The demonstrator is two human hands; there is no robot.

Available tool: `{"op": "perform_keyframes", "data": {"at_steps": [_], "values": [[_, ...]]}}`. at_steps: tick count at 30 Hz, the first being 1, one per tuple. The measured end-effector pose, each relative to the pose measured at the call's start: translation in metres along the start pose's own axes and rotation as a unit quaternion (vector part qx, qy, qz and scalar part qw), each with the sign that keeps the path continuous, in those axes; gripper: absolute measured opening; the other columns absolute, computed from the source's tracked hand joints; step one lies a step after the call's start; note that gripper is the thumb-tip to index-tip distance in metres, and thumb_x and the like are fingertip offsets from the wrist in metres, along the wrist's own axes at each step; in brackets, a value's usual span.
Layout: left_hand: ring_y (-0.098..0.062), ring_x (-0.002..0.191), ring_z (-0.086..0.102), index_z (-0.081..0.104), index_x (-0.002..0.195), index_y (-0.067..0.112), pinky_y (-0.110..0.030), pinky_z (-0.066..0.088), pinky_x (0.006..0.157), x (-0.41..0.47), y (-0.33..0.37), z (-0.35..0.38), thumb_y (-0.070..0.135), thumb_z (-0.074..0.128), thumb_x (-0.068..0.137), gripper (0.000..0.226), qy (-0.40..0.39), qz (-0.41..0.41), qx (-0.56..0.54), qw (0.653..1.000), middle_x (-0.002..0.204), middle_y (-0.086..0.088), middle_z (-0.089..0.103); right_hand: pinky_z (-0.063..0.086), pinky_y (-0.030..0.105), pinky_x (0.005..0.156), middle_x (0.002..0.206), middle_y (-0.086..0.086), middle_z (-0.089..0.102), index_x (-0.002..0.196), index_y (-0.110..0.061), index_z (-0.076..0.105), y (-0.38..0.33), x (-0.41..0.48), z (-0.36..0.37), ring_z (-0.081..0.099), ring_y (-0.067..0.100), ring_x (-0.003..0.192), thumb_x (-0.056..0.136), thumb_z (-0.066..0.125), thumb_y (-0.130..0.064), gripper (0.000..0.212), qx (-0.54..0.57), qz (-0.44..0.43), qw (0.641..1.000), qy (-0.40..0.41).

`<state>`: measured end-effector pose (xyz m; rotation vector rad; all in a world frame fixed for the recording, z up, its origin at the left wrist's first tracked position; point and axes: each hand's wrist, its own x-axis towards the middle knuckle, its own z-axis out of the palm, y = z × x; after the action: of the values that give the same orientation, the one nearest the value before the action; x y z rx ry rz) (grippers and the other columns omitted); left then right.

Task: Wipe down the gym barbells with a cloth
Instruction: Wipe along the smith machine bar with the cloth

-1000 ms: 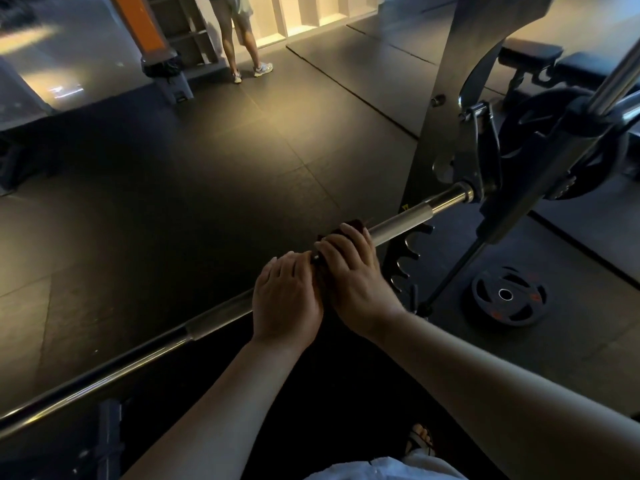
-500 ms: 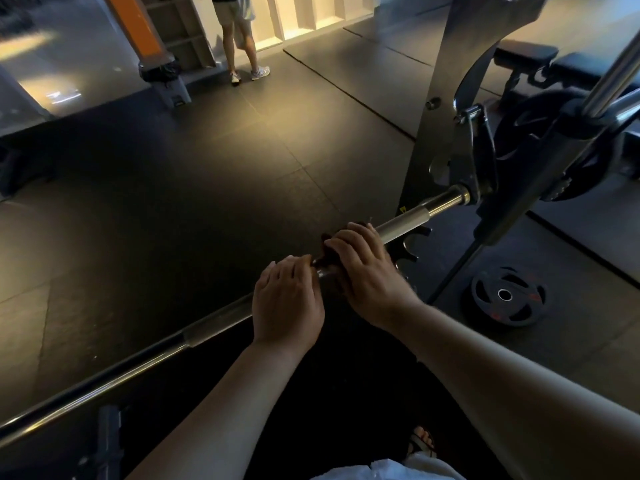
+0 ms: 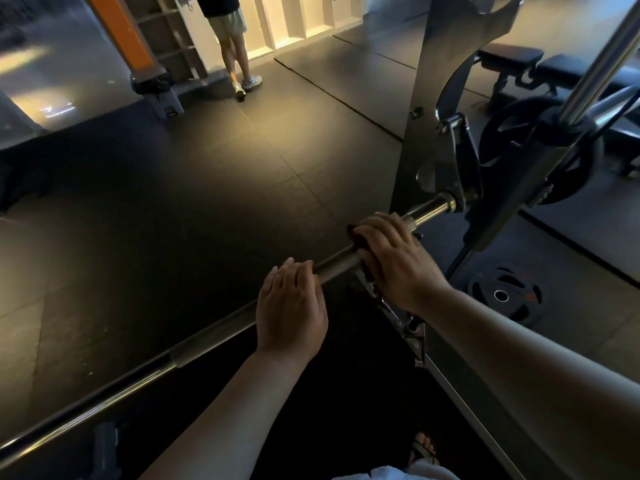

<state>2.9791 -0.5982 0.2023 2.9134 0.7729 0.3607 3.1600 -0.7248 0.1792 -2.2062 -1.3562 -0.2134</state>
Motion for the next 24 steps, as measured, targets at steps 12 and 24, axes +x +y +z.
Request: {"op": "perform_keyframes", "data": {"at_steps": [12, 24], "values": [[-0.021, 0.137, 0.051, 0.056, 0.139, 0.011, -0.037, 0.035, 0.117, 0.013, 0.010, 0.006, 0.033, 0.028, 0.104, 0.050, -0.015, 0.005, -0.015, 1.000, 0.136, -0.009, 0.063, 0.029, 0.043, 0.117, 0.142, 0.005, 0.050, 0.135, -0.018, 0.056, 0.042, 0.008, -0.021, 0.034, 0.026, 0.143, 0.106, 0.037, -0.040, 0.042, 0.004, 0.097, 0.995, 0.011], [-0.022, 0.134, 0.055, 0.057, 0.137, 0.011, -0.034, 0.034, 0.113, 0.021, 0.022, 0.007, 0.032, 0.031, 0.104, 0.047, -0.014, -0.001, -0.019, 1.000, 0.134, -0.010, 0.065, 0.031, 0.052, 0.120, 0.142, 0.011, 0.049, 0.136, -0.009, 0.053, 0.073, -0.001, -0.017, 0.038, 0.034, 0.141, 0.107, 0.043, -0.033, 0.039, -0.019, 0.065, 0.995, 0.075]]}}
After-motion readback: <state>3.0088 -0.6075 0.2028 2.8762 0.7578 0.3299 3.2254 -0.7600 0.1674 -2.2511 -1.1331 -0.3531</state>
